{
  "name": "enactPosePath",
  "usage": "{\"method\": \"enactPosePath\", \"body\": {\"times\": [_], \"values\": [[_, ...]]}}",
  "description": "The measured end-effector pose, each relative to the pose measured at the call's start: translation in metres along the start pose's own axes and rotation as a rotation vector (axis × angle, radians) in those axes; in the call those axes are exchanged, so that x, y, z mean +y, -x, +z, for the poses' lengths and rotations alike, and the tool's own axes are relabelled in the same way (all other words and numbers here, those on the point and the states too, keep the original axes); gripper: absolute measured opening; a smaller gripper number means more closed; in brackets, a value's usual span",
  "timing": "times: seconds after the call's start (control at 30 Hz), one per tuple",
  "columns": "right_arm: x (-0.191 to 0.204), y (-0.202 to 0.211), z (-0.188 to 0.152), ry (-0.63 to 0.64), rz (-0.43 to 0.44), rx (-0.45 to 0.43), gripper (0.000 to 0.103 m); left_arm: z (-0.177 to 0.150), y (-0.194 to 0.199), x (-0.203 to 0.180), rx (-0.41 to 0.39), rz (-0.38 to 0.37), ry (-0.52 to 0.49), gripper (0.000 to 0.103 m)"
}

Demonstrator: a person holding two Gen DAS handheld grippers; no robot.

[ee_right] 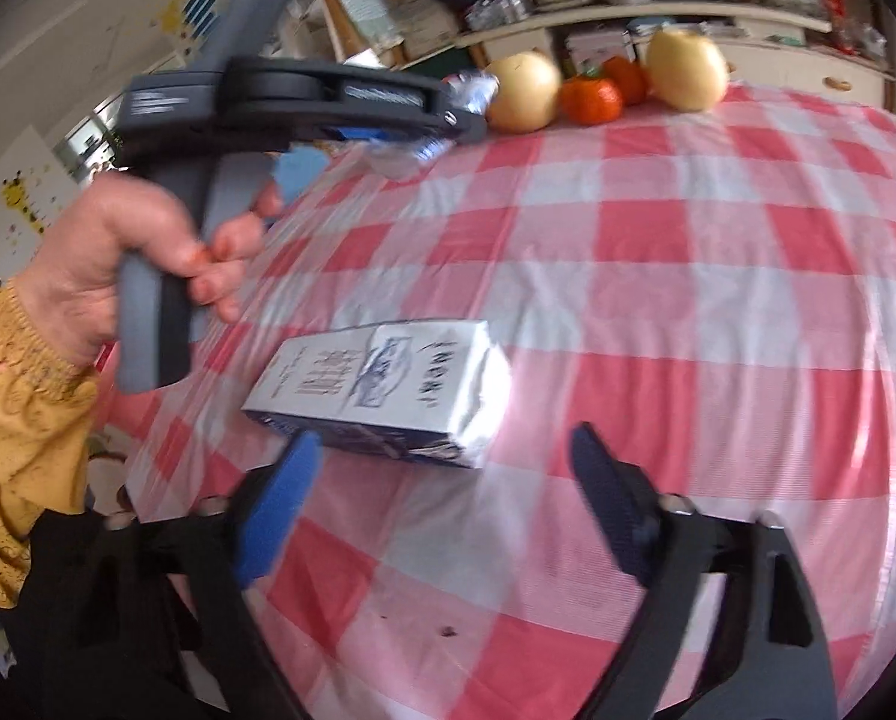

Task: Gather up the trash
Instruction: 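Grasp the white milk carton with the right tool while the left tool holds the pouch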

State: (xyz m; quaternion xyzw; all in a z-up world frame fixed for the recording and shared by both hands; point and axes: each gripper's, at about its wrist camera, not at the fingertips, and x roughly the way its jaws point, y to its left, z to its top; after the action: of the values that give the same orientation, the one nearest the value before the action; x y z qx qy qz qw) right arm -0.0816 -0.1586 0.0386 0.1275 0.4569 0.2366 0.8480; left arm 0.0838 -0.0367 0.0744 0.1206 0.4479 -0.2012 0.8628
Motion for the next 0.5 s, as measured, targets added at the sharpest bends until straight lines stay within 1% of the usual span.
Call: {"method": "enactPosePath", "body": {"times": [0.13,0.37,0.5], "values": [[0.006,-0.01,-0.001,0.014,0.019,0.028,0.066,-0.024,0.029,0.011,-0.011,0.011,0.022,0.06],[0.02,-0.017,-0.008,0.065,0.038,0.055,0.066,-0.064,0.065,0.037,-0.013,0.008,0.096,0.06],[0.033,-0.02,-0.014,0.091,0.096,0.072,0.066,-0.088,0.086,0.054,-0.03,0.002,0.163,0.06]]}}
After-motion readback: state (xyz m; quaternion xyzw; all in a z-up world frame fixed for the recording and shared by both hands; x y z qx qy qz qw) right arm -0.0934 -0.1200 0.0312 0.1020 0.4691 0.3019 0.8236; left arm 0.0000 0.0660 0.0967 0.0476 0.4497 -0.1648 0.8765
